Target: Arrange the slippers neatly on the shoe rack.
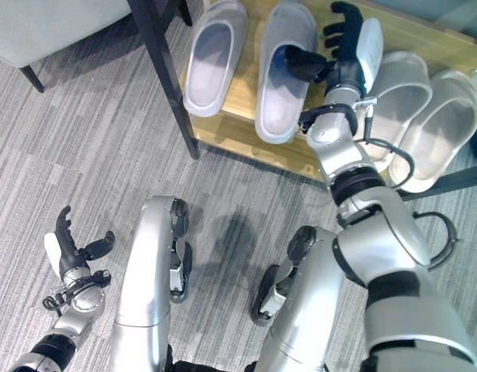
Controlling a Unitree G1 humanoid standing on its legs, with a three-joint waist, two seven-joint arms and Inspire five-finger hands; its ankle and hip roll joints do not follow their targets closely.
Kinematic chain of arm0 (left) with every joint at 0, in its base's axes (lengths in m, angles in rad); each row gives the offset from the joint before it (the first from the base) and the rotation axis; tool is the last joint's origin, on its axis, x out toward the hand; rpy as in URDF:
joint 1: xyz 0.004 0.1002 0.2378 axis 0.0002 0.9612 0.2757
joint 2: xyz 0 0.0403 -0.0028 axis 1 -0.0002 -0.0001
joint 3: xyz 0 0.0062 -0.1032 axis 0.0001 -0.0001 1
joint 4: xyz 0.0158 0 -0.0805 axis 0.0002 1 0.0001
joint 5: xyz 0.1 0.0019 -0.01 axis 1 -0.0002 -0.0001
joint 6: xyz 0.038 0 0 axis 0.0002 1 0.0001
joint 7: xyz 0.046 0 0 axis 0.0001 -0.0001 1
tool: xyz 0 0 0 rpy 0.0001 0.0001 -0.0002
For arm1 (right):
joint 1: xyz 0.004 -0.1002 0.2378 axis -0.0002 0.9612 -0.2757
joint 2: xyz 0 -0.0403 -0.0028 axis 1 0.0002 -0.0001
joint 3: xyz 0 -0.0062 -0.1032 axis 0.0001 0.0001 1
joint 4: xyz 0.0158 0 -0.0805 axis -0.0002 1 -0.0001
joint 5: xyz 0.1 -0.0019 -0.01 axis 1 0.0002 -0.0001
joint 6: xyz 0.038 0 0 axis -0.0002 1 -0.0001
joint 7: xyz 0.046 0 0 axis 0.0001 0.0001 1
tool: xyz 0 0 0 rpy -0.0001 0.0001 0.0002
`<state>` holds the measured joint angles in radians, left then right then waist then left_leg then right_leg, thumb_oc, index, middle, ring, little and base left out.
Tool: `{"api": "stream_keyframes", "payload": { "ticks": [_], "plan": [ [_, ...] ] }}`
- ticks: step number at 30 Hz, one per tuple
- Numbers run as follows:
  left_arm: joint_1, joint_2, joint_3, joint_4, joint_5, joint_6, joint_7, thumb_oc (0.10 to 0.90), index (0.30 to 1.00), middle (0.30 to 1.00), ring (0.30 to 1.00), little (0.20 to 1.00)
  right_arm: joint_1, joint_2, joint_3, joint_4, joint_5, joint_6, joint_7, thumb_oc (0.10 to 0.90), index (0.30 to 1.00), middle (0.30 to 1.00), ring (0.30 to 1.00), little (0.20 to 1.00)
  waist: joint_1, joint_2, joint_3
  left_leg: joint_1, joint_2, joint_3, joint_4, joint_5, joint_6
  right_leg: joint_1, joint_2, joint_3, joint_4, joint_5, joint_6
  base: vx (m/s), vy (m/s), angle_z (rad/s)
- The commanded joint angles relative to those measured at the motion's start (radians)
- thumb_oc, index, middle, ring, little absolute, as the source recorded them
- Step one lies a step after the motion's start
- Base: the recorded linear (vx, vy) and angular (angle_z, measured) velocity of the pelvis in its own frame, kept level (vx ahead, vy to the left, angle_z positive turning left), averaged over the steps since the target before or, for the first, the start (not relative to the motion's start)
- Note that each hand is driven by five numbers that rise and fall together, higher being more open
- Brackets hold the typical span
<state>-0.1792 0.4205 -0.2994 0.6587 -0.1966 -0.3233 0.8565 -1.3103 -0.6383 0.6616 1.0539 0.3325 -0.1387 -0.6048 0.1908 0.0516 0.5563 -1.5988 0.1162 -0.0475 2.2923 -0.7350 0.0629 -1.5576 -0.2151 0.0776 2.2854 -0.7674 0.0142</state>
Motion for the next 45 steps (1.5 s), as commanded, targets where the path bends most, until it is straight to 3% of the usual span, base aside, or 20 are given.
{"api": "stream_keyframes", "payload": {
  "ticks": [1,7,22,34,39,45],
  "plan": [
    [-0.006,0.024,-0.017,-0.038,-0.007,-0.074,0.013,0.800,0.900,0.900,0.900,0.900,-0.167,-0.027,-0.014,-0.013,0.003,-0.065,-0.057,0.800,0.900,0.900,0.900,0.900,0.045,0.000,-0.036,0.029,-0.024,-0.065,0.058,-0.085,0.011,-0.012,0.009,0.048,0.005,0.062,-0.107,0.00,0.000,0.00],
    [-0.006,0.018,-0.023,-0.019,-0.022,-0.070,-0.009,0.800,0.900,0.900,0.900,0.900,-0.141,-0.034,-0.029,-0.059,0.063,-0.095,-0.032,0.800,0.900,0.900,0.900,0.900,0.039,0.000,-0.036,0.029,-0.021,-0.061,0.059,-0.081,0.010,-0.012,0.006,0.047,0.010,0.060,-0.109,0.00,0.000,0.00],
    [-0.018,0.013,-0.028,0.054,-0.069,-0.068,-0.077,0.800,0.900,0.900,0.900,0.900,-0.141,-0.066,0.022,-0.058,0.085,-0.071,0.059,0.800,0.900,0.900,0.900,0.900,0.030,-0.009,-0.036,0.029,-0.024,-0.067,0.062,-0.075,0.004,-0.012,0.001,0.048,0.013,0.059,-0.110,0.00,0.000,0.00],
    [-0.031,0.023,-0.039,0.080,-0.073,-0.052,-0.110,0.800,0.900,0.900,0.900,0.900,-0.182,-0.054,0.053,-0.019,0.002,-0.031,0.045,0.800,0.900,0.900,0.900,0.900,0.025,-0.012,-0.036,0.029,-0.023,-0.068,0.059,-0.072,0.001,-0.012,0.002,0.046,0.006,0.063,-0.109,0.00,0.000,0.00],
    [-0.032,0.027,-0.031,0.095,-0.076,-0.043,-0.134,0.800,0.900,0.900,0.900,0.900,-0.243,-0.062,0.135,0.016,-0.114,0.017,0.073,0.800,0.900,0.900,0.900,0.900,0.027,-0.015,-0.036,0.029,-0.023,-0.072,0.059,-0.073,-0.001,-0.012,0.001,0.045,0.007,0.063,-0.107,0.00,0.000,0.00],
    [-0.029,0.025,-0.026,0.104,-0.070,-0.034,-0.147,0.800,0.900,0.900,0.900,0.900,-0.267,-0.088,0.178,-0.031,-0.194,0.031,0.084,0.800,0.900,0.900,0.900,0.900,0.024,-0.021,-0.036,0.029,-0.024,-0.076,0.059,-0.072,-0.003,-0.012,0.003,0.045,0.005,0.064,-0.106,0.00,0.000,0.00]
  ]
}}
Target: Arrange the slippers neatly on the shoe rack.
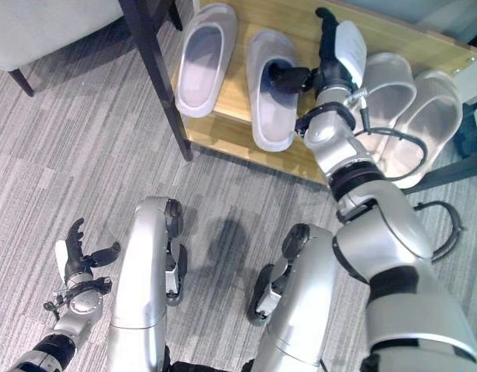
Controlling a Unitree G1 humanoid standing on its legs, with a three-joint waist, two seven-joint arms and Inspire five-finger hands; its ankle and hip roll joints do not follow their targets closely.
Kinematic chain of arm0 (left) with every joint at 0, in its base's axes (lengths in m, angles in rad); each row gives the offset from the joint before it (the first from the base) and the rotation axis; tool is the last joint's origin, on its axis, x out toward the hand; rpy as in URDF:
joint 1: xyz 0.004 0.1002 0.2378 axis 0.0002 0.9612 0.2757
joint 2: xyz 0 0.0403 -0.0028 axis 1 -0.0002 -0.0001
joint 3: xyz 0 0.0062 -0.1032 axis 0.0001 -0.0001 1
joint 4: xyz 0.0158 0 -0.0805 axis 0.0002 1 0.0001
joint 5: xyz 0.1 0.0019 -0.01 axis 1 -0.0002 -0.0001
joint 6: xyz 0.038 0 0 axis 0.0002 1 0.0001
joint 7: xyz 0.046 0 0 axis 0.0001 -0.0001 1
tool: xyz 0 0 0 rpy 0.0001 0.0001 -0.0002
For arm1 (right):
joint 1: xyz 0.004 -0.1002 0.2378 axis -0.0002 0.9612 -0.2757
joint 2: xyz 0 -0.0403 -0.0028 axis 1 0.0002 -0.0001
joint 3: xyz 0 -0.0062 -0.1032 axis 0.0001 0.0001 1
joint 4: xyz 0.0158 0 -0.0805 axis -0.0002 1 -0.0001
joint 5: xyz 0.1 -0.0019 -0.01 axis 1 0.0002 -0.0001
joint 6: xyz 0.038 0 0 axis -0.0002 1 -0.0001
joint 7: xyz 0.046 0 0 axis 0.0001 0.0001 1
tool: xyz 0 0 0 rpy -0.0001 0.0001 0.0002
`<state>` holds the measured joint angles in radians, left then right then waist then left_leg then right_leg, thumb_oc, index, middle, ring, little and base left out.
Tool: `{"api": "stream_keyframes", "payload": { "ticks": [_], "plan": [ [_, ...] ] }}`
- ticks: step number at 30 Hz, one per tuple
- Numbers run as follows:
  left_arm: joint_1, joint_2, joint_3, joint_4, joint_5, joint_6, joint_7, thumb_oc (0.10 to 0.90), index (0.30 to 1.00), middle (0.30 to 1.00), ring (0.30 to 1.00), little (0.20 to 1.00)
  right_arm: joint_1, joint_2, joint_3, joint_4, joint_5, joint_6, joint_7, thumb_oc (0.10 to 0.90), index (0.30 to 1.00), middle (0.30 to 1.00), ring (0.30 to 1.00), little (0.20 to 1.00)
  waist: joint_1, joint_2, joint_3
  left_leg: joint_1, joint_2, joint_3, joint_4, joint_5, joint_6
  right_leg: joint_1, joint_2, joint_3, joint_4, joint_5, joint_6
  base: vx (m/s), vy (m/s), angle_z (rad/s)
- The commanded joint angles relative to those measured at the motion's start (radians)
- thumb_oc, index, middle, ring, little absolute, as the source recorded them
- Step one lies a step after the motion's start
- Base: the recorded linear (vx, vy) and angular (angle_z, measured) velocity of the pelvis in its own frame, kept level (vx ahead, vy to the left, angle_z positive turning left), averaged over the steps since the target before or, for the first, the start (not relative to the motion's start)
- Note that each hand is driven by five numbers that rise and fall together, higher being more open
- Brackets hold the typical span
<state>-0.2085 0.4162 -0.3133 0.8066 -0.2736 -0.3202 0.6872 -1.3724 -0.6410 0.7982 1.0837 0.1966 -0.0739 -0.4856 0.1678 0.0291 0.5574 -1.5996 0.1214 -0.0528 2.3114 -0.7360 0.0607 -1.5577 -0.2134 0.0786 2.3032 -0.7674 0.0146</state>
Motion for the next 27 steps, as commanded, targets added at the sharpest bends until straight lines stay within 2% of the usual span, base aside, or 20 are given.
{"api": "stream_keyframes", "payload": {
  "ticks": [1,7,11,18,27],
  "plan": [
    [0.002,0.029,-0.011,-0.044,0.008,-0.038,0.019,0.800,0.900,0.900,0.900,0.900,-0.208,-0.096,0.050,-0.075,-0.075,-0.028,-0.030,0.800,0.900,0.900,0.900,0.900,0.047,-0.001,-0.037,0.030,-0.029,-0.071,0.040,-0.071,-0.001,-0.012,0.002,0.045,-0.013,0.064,-0.107,0.00,0.000,0.00],
    [0.016,0.032,-0.005,-0.048,0.013,-0.037,-0.003,0.800,0.900,0.900,0.900,0.900,-0.235,-0.155,0.097,-0.144,-0.132,-0.011,0.026,0.800,0.900,0.900,0.900,0.900,0.042,-0.007,-0.037,0.030,-0.029,-0.073,0.042,-0.069,-0.004,-0.012,0.003,0.048,-0.012,0.066,-0.104,0.00,0.000,0.00],
    [0.021,0.023,0.004,-0.040,0.004,-0.034,-0.021,0.800,0.900,0.900,0.900,0.900,-0.223,-0.190,0.088,-0.188,-0.134,-0.019,0.039,0.800,0.900,0.900,0.900,0.900,0.038,-0.011,-0.037,0.030,-0.030,-0.076,0.040,-0.066,-0.005,-0.012,0.004,0.051,-0.012,0.068,-0.102,0.00,0.000,0.00],
    [0.028,0.017,0.009,-0.055,0.030,-0.030,-0.029,0.800,0.900,0.900,0.900,0.900,-0.110,-0.253,-0.022,-0.390,-0.143,-0.041,0.018,0.800,0.900,0.900,0.900,0.900,0.029,-0.014,-0.037,0.030,-0.034,-0.072,0.039,-0.064,-0.003,-0.012,0.007,0.050,-0.012,0.067,-0.102,0.00,0.000,0.00],
    [0.037,0.016,0.018,-0.076,0.048,-0.022,-0.058,0.800,0.900,0.900,0.900,0.900,0.017,-0.310,-0.117,-0.529,-0.165,-0.047,0.057,0.800,0.900,0.900,0.900,0.900,0.022,-0.019,-0.037,0.030,-0.038,-0.068,0.036,-0.060,-0.003,-0.012,0.008,0.045,-0.012,0.066,-0.103,0.00,-0.004,0.00]
  ]
}}
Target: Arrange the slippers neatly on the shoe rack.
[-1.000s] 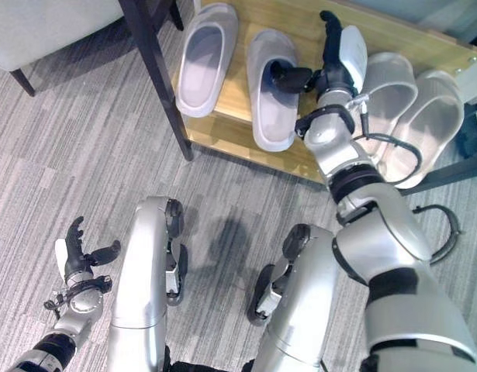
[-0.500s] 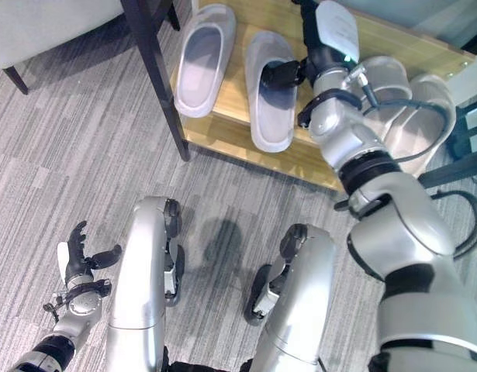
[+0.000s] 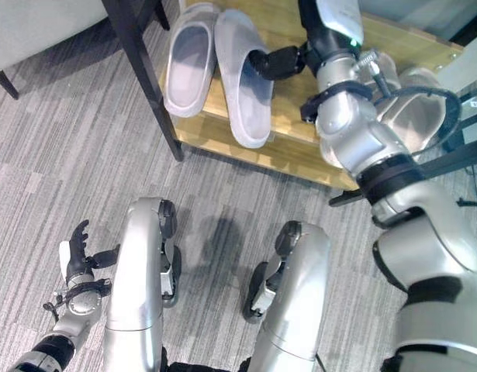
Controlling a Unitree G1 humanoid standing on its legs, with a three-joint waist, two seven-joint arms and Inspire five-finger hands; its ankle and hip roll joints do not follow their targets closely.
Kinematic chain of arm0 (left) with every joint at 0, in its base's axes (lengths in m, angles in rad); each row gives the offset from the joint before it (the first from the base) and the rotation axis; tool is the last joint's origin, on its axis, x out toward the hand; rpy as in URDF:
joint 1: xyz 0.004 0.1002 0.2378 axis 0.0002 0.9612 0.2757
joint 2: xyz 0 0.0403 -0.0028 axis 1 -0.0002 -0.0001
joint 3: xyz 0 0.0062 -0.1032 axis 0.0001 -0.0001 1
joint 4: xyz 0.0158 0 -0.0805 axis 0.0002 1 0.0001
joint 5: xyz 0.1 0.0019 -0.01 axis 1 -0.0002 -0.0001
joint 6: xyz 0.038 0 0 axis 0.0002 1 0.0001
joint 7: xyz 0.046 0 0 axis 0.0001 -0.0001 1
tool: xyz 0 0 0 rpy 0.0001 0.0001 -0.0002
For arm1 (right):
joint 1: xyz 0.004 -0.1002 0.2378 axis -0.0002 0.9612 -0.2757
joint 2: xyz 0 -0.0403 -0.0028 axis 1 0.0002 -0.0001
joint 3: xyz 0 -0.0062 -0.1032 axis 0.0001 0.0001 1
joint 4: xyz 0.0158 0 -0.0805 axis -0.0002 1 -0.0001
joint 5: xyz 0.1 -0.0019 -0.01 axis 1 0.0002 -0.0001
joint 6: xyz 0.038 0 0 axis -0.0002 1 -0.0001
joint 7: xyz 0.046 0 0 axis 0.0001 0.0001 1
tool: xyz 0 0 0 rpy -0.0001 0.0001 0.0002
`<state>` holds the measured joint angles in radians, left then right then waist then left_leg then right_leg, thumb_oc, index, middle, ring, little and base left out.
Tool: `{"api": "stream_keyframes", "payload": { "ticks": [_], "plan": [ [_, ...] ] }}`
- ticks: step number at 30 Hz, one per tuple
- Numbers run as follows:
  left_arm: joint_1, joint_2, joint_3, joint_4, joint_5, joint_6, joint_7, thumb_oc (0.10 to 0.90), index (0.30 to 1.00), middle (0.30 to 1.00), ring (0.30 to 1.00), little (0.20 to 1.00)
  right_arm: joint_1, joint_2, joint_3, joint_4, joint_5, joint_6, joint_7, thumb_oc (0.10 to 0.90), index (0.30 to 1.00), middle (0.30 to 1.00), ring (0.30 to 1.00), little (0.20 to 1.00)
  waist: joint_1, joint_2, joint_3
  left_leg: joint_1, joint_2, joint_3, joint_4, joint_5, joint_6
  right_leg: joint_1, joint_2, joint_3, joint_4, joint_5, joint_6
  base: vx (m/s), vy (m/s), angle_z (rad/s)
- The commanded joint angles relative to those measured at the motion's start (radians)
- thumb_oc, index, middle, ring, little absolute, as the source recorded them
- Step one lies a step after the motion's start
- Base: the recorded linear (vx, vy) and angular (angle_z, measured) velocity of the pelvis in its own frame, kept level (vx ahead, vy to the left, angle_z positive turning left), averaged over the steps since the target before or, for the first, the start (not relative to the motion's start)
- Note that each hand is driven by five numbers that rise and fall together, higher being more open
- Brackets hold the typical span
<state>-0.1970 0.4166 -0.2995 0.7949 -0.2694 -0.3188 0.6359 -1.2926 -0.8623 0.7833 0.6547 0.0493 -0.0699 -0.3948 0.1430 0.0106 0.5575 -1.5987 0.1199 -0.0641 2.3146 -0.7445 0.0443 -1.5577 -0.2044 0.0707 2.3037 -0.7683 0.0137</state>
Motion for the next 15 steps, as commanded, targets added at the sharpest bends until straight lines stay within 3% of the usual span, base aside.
{"api": "stream_keyframes", "payload": {
  "ticks": [1,8,15],
  "plan": [
    [0.025,0.016,0.003,-0.062,0.046,-0.022,-0.013,0.800,0.900,0.900,0.900,0.900,-0.056,-0.089,-0.107,-0.091,-0.026,-0.044,-0.030,0.800,0.900,0.900,0.900,0.900,0.048,-0.001,-0.038,0.029,-0.037,-0.057,0.032,-0.051,0.013,-0.012,-0.001,0.053,-0.013,0.066,-0.103,0.00,0.000,0.00],
    [0.012,0.018,-0.012,-0.058,0.036,-0.016,-0.026,0.800,0.900,0.900,0.900,0.900,-0.094,-0.027,-0.085,0.114,-0.054,0.003,-0.037,0.800,0.900,0.900,0.900,0.900,0.058,0.010,-0.038,0.029,-0.038,-0.059,0.028,-0.047,0.013,-0.012,-0.001,0.047,-0.015,0.067,-0.103,0.00,0.000,0.00],
    [0.012,0.015,-0.019,-0.030,0.070,-0.008,0.002,0.800,0.900,0.900,0.900,0.900,-0.029,0.006,-0.187,-0.012,0.035,-0.066,-0.089,0.800,0.900,0.900,0.900,0.900,0.050,0.005,-0.038,0.029,-0.039,-0.051,0.031,-0.049,0.014,-0.012,0.003,0.048,-0.013,0.067,-0.104,0.00,0.000,0.00]
  ]
}}
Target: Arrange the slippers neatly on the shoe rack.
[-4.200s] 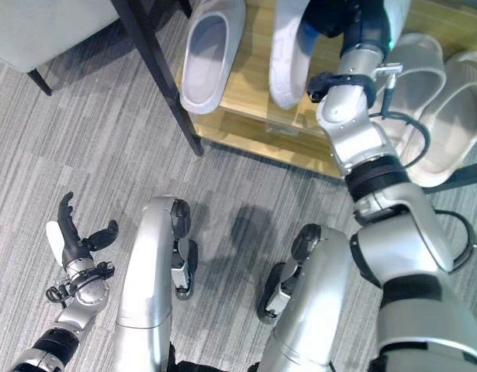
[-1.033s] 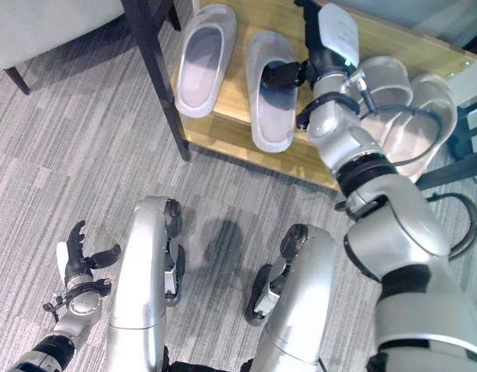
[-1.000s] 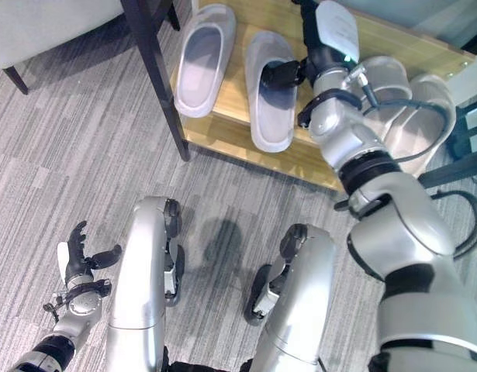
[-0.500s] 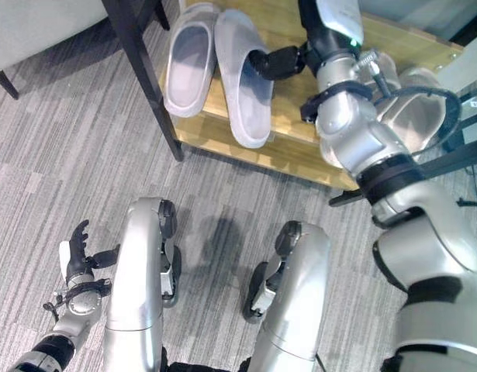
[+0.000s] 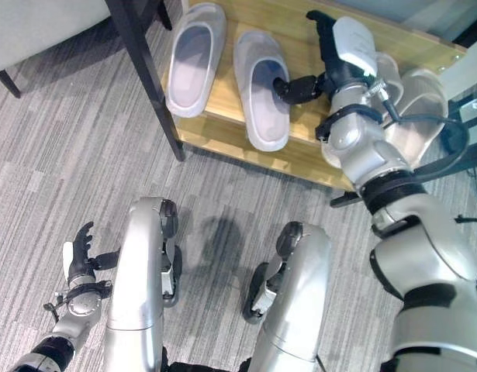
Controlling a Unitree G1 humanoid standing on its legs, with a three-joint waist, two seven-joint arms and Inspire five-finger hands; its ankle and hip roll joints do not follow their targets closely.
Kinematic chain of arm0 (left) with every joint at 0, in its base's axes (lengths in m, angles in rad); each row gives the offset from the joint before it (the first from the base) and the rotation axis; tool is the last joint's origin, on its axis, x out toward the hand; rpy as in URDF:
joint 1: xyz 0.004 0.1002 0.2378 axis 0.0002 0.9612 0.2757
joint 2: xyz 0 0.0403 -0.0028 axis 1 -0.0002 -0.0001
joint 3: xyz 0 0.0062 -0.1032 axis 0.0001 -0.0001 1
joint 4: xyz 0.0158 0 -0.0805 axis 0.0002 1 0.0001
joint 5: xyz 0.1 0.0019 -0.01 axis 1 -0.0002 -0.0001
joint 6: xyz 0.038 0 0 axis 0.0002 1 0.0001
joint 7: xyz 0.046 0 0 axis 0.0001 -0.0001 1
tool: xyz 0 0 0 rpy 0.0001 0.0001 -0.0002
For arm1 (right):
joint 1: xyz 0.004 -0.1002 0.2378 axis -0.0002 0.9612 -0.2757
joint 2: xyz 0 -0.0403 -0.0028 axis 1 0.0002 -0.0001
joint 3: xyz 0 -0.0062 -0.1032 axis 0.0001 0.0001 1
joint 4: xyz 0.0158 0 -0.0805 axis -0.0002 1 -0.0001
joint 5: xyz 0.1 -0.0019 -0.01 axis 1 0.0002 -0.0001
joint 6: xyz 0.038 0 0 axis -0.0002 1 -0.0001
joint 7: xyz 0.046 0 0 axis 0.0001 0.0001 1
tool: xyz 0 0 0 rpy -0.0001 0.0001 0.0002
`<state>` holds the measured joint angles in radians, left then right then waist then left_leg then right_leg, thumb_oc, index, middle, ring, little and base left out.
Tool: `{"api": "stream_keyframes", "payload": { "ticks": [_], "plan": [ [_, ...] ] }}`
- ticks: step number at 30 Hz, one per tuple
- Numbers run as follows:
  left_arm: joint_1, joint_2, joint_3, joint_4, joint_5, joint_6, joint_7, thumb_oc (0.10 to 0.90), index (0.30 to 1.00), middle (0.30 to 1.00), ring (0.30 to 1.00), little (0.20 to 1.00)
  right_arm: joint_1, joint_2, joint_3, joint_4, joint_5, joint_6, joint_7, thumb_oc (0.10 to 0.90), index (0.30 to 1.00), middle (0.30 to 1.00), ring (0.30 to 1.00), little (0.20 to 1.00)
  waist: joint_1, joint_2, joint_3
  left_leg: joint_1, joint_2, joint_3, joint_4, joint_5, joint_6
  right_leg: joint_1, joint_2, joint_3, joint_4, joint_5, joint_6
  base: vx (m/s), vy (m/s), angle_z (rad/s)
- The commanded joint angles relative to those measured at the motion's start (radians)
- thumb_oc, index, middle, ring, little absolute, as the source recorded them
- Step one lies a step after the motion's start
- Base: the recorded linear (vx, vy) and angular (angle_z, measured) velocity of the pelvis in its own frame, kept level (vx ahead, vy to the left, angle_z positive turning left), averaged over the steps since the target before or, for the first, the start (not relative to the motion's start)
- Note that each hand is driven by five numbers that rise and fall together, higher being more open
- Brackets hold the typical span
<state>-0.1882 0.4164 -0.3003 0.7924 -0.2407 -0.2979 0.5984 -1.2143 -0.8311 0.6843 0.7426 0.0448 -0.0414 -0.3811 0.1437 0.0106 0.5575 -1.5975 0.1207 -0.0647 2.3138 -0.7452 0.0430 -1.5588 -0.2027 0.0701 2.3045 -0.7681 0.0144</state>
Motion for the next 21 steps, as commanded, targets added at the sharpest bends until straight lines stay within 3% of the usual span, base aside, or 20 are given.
{"api": "stream_keyframes", "payload": {
  "ticks": [1,7,14,17,21],
  "plan": [
    [0.002,0.013,-0.016,-0.030,0.050,-0.036,0.053,0.800,0.900,0.900,0.900,0.900,-0.081,-0.033,-0.116,-0.151,0.039,-0.119,-0.121,0.800,0.900,0.900,0.900,0.900,0.046,0.005,-0.038,0.028,-0.039,-0.050,0.033,-0.049,0.015,-0.011,0.002,0.049,-0.011,0.066,-0.104,0.00,0.000,0.00],
    [0.009,0.020,-0.027,-0.055,0.098,-0.041,0.082,0.800,0.900,0.900,0.900,0.900,0.008,-0.031,-0.207,-0.245,0.039,-0.174,-0.173,0.800,0.900,0.900,0.900,0.900,0.048,0.011,-0.038,0.028,-0.040,-0.045,0.035,-0.045,0.016,-0.011,0.000,0.046,-0.007,0.064,-0.104,0.00,0.000,0.00],
    [0.012,0.015,-0.031,-0.053,0.100,-0.052,0.089,0.800,0.900,0.900,0.900,0.900,0.047,-0.024,-0.219,-0.319,0.081,-0.225,-0.156,0.800,0.900,0.900,0.900,0.900,0.050,0.012,-0.038,0.028,-0.039,-0.045,0.034,-0.039,0.014,-0.011,-0.002,0.047,-0.003,0.063,-0.103,0.00,0.000,0.00],
    [0.021,0.008,-0.019,-0.057,0.126,-0.049,0.105,0.800,0.900,0.900,0.900,0.900,0.161,-0.047,-0.276,-0.505,0.074,-0.284,-0.139,0.800,0.900,0.900,0.900,0.900,0.042,0.009,-0.038,0.028,-0.039,-0.043,0.037,-0.040,0.014,-0.011,-0.001,0.049,0.000,0.062,-0.101,0.00,0.000,0.00],
    [0.037,0.003,-0.007,-0.063,0.147,-0.052,0.110,0.800,0.900,0.900,0.900,0.900,0.320,-0.077,-0.358,-0.673,0.019,-0.298,-0.110,0.800,0.900,0.900,0.900,0.900,0.033,0.005,-0.038,0.028,-0.040,-0.041,0.040,-0.039,0.015,-0.011,-0.002,0.047,-0.001,0.061,-0.100,0.00,-0.001,0.02]
  ]
}}
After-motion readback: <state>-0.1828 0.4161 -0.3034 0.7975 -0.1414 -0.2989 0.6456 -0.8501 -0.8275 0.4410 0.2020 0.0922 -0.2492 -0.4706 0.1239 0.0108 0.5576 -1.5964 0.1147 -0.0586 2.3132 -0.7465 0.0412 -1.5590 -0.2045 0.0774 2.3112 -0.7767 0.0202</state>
